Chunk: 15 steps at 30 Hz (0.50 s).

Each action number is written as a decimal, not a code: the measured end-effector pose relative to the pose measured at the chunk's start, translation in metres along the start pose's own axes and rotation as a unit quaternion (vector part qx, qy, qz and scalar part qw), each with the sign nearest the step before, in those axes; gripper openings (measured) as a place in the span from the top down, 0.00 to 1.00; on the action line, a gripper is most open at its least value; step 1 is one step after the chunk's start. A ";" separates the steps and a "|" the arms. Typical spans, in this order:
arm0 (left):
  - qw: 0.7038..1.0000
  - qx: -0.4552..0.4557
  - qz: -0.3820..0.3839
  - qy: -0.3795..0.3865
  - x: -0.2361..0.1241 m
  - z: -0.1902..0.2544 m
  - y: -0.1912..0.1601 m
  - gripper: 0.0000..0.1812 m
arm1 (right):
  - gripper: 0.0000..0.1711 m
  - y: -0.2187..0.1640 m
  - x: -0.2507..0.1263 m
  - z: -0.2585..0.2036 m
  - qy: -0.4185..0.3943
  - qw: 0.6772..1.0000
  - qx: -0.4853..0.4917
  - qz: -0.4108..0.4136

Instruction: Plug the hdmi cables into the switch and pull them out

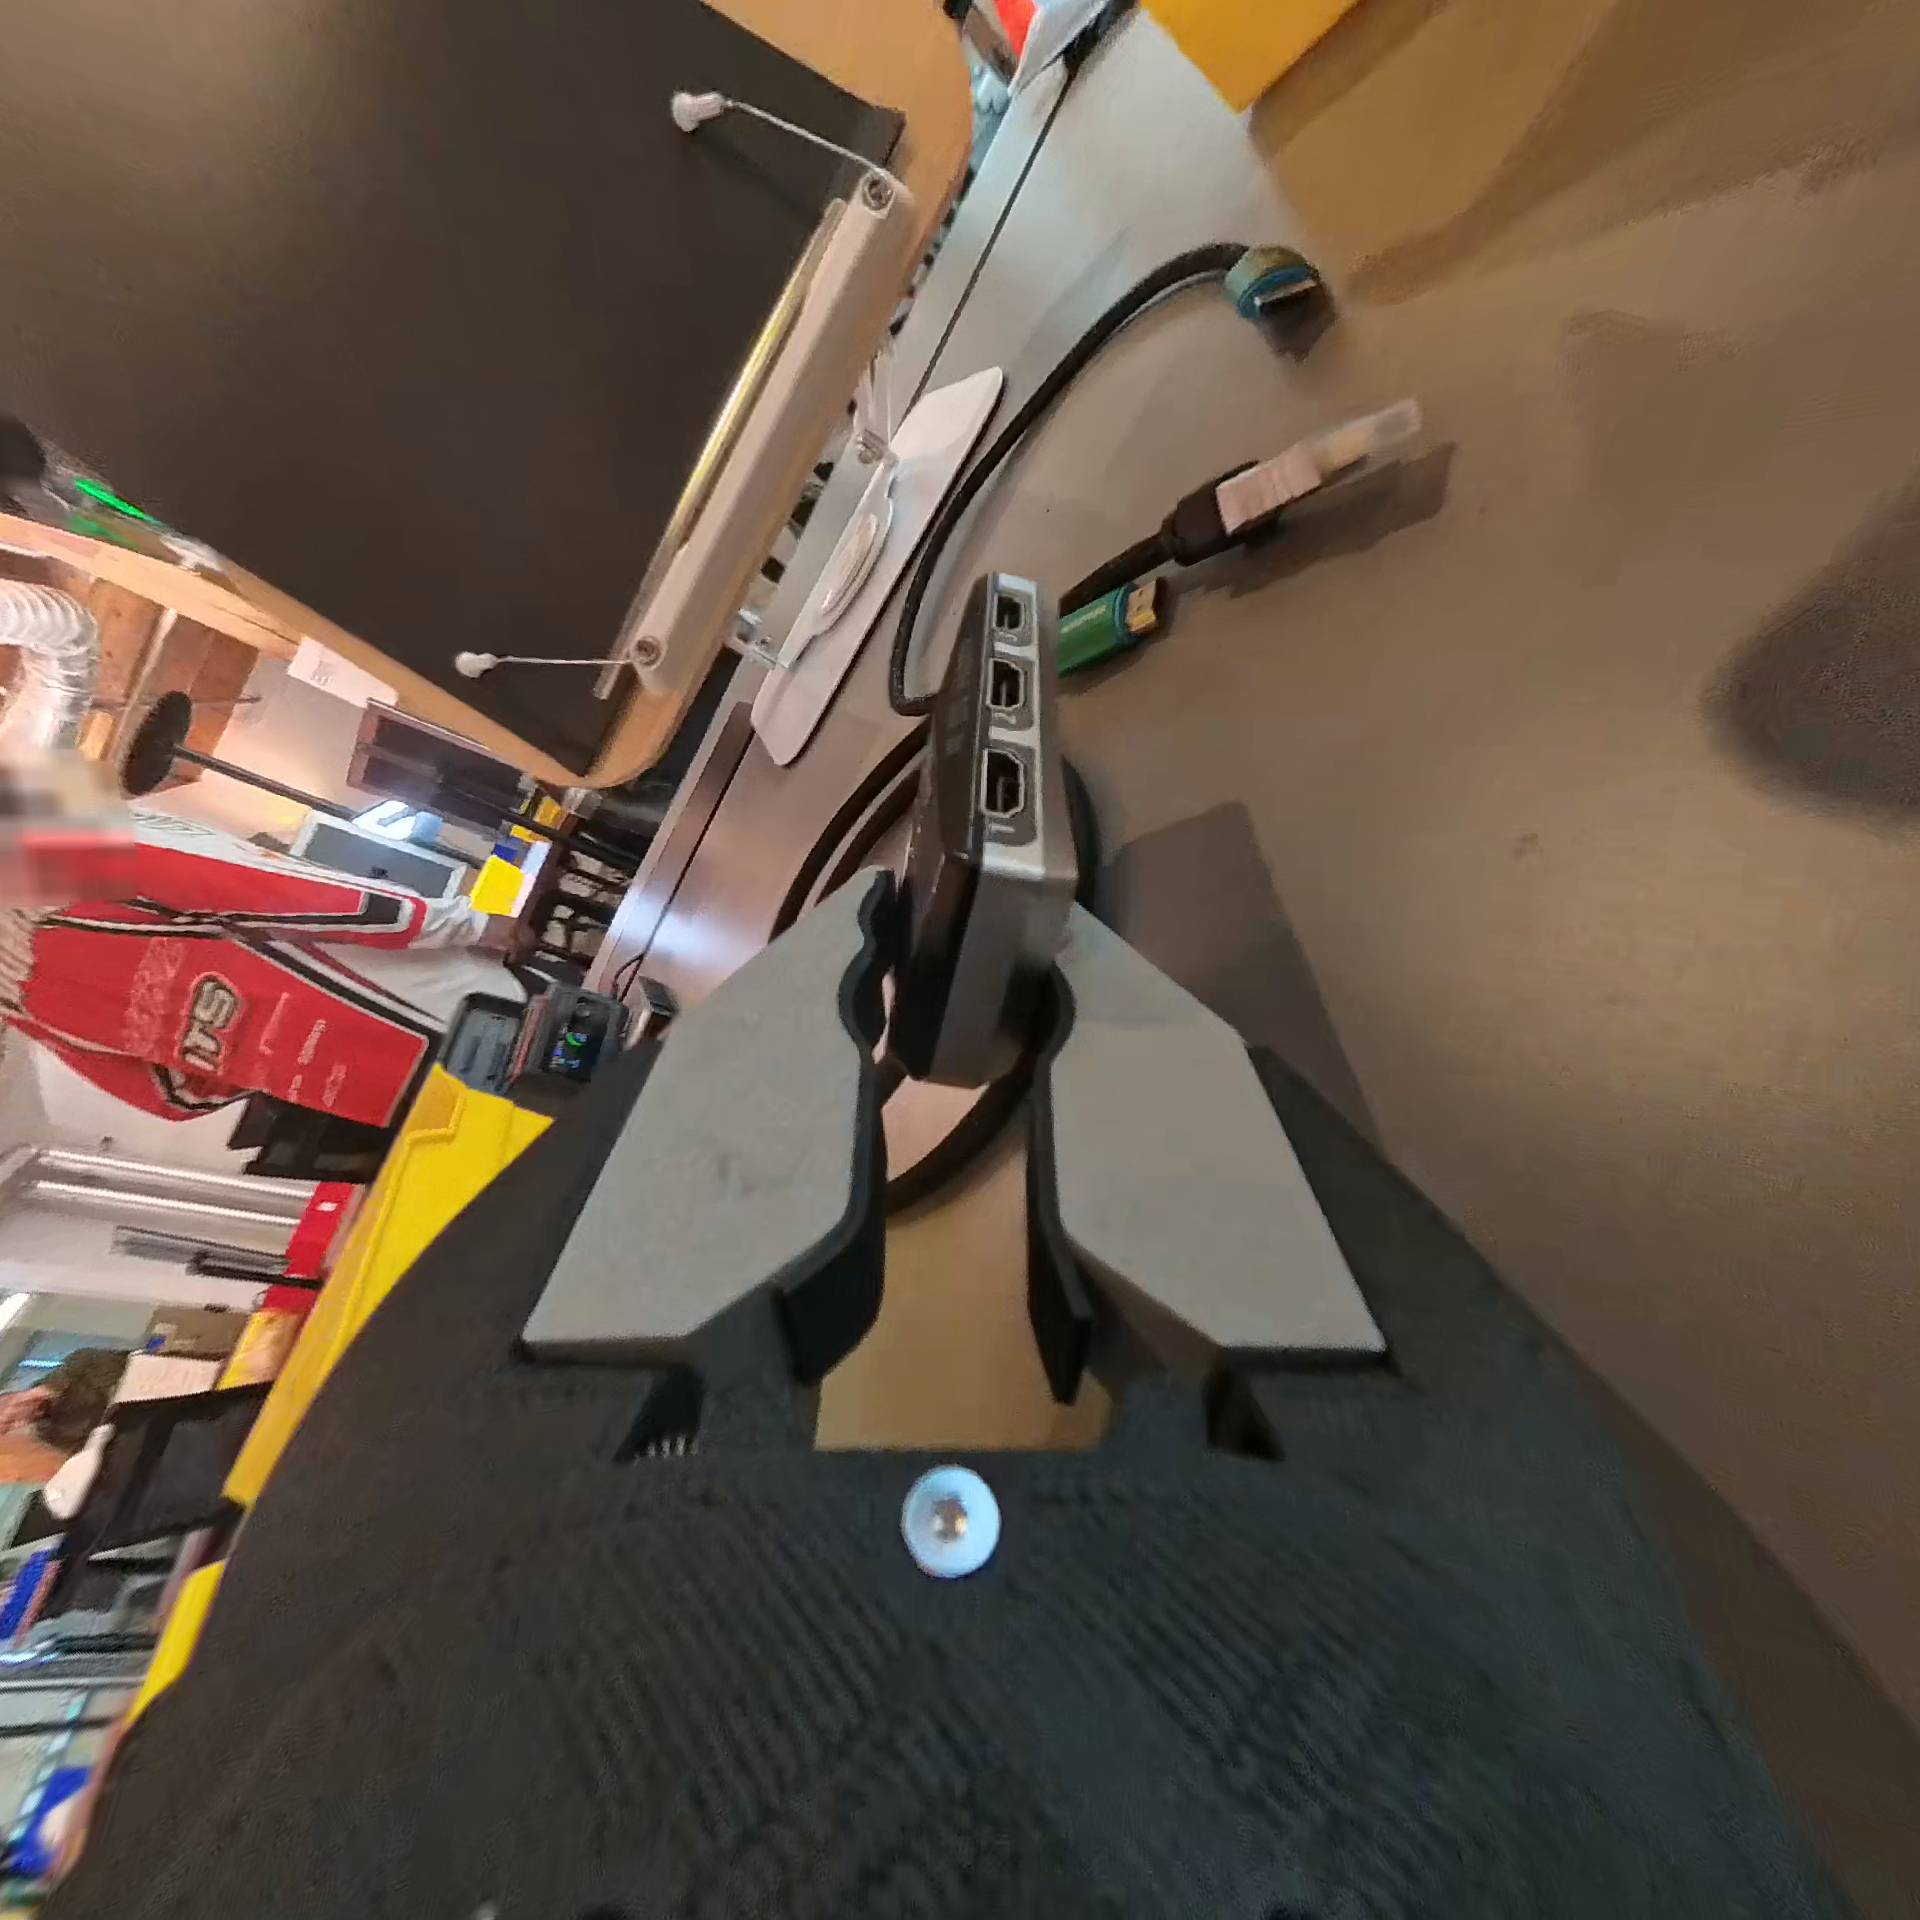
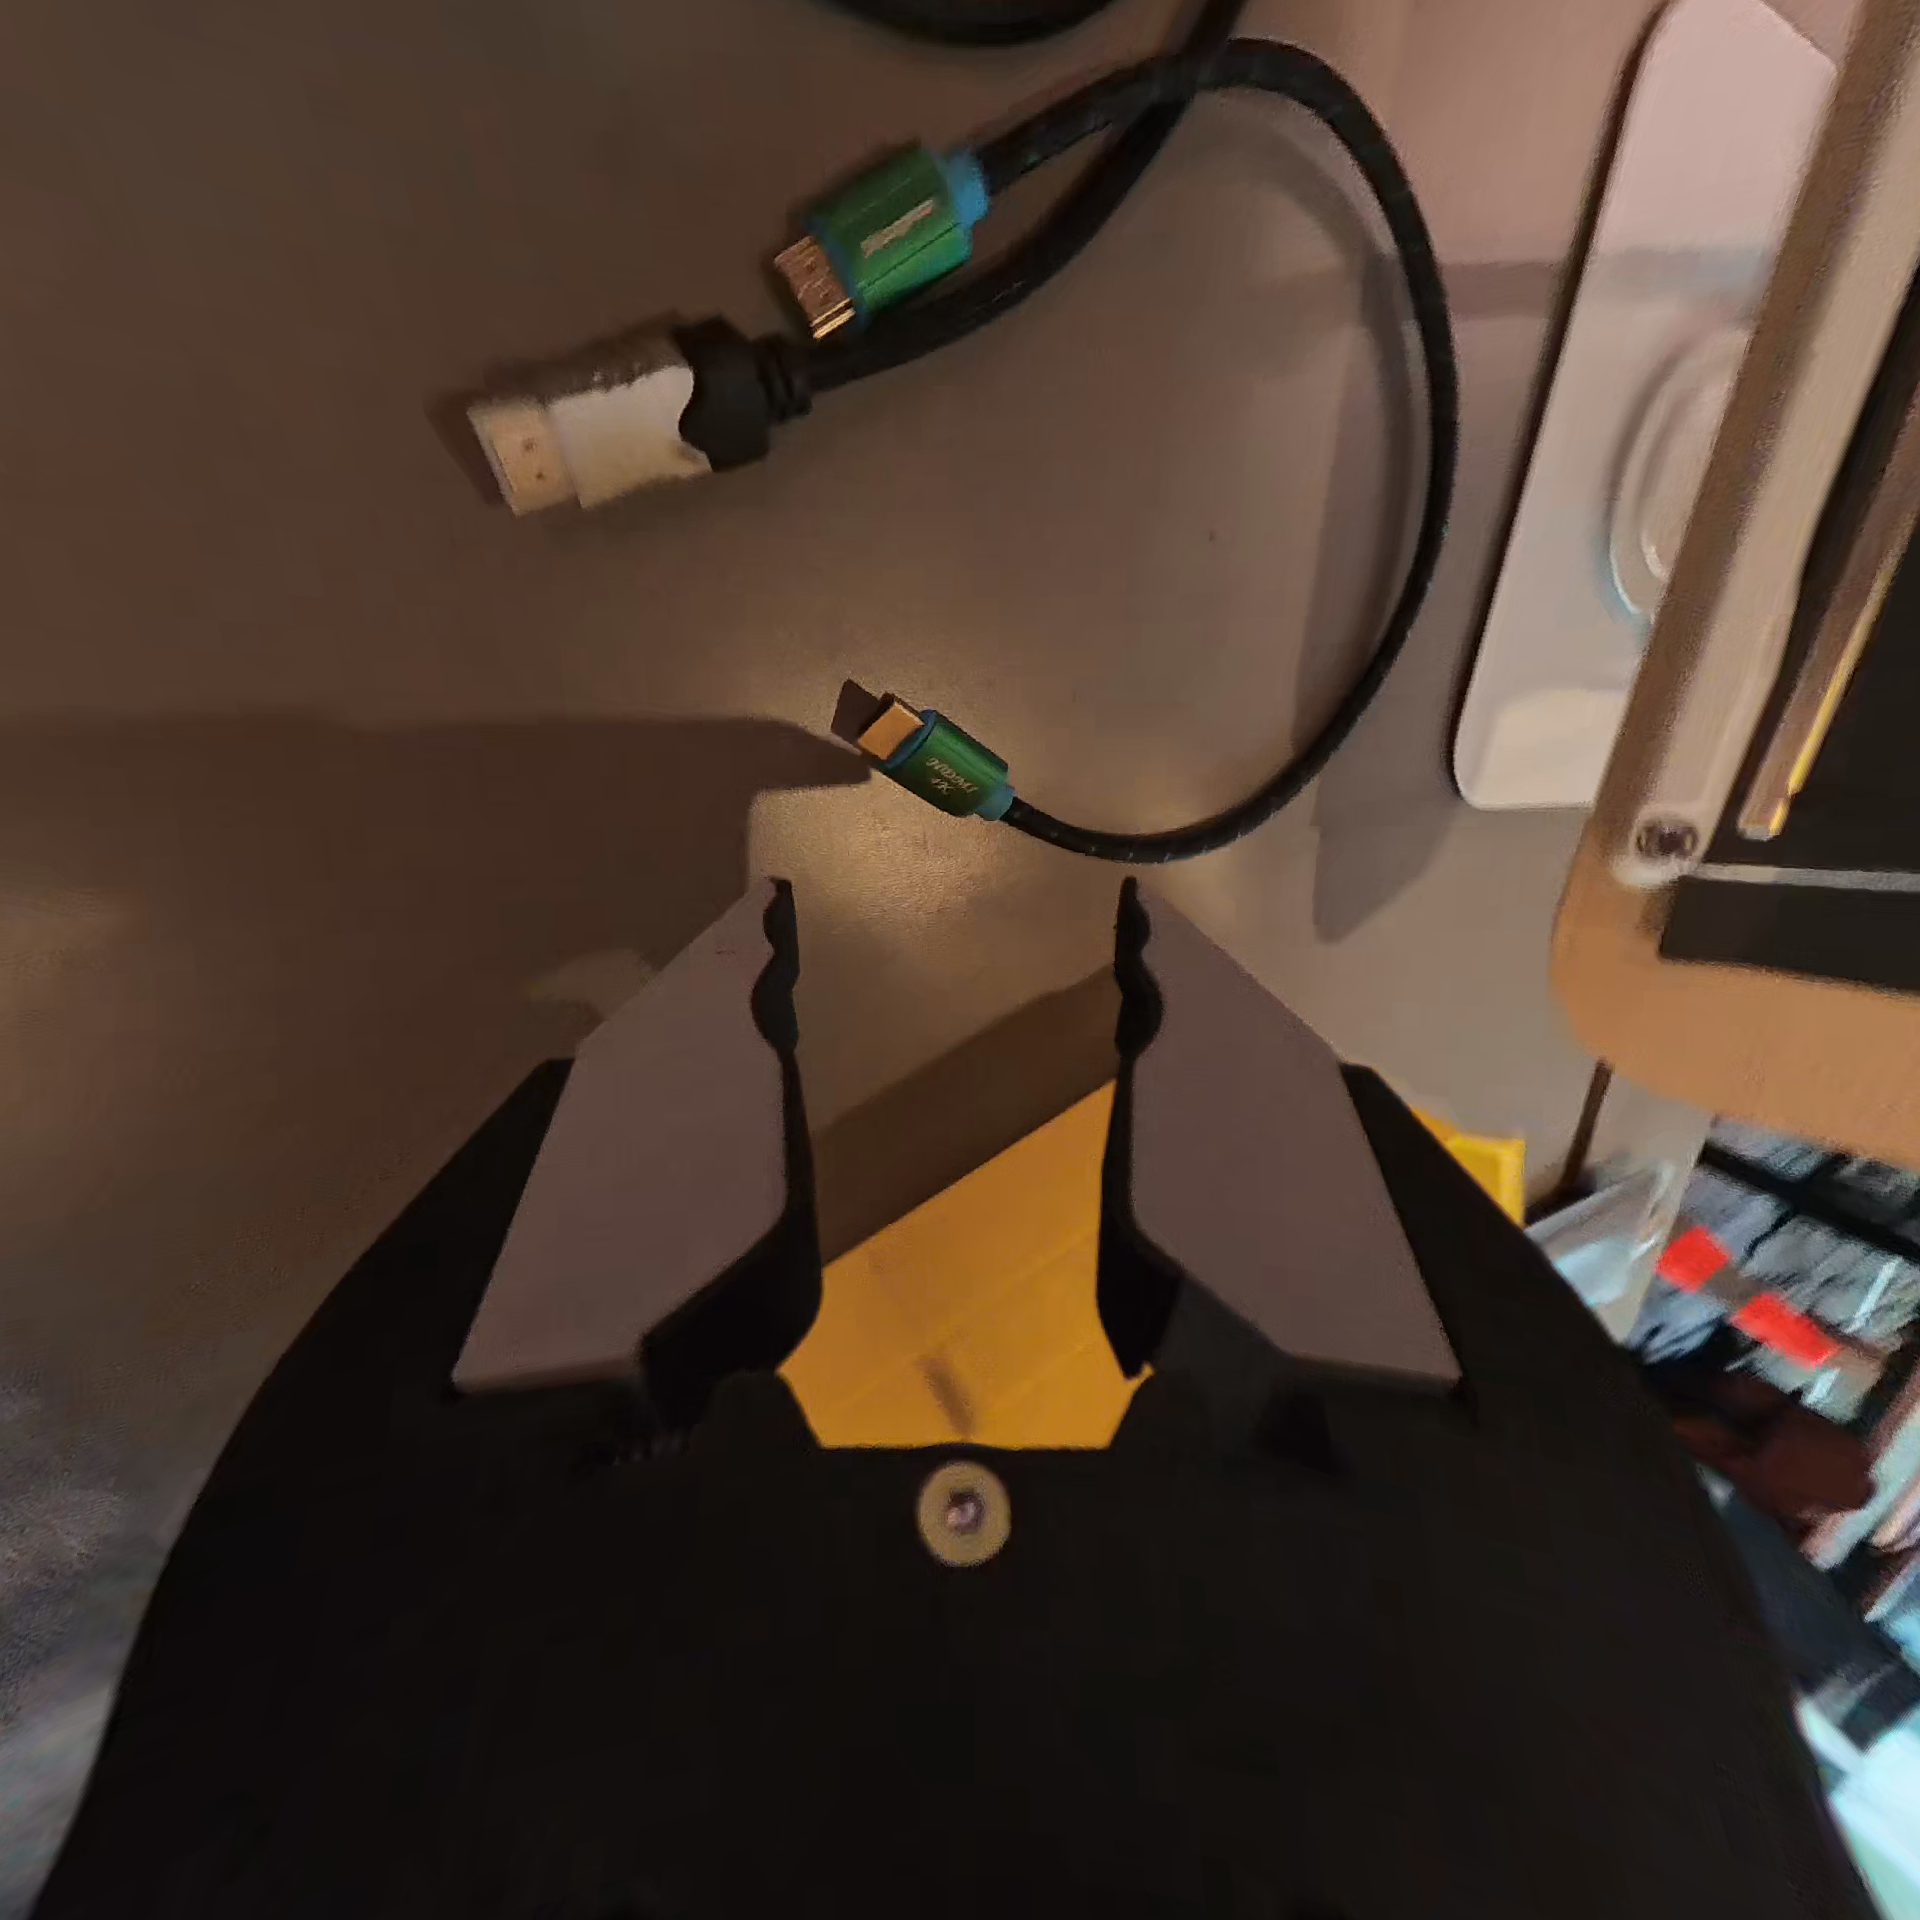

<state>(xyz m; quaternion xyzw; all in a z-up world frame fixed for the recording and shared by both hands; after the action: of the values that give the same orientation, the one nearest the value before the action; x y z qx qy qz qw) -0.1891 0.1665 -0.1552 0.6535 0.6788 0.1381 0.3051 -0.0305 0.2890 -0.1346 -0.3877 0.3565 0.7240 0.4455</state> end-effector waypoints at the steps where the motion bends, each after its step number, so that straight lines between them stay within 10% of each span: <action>1: 1.000 -0.009 0.003 -0.008 0.000 0.000 0.000 0.88 | 0.66 -0.001 0.006 0.000 0.009 1.000 -0.029 -0.003; 15: 0.999 -0.026 0.020 -0.008 -0.002 -0.004 0.003 0.88 | 0.75 -0.007 0.053 0.016 0.017 0.991 -0.132 -0.027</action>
<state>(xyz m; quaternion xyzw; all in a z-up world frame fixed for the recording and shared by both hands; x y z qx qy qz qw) -0.1895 0.1657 -0.1497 0.6595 0.6596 0.1565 0.3248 -0.0441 0.3244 -0.1748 -0.4652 0.2548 0.7453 0.4039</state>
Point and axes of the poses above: each gripper's, where its closed fingertips meet, x out along the fingers, y out of its top, z = x × y across the jaws, the point moved 2 cm from there along -x, back along the fingers
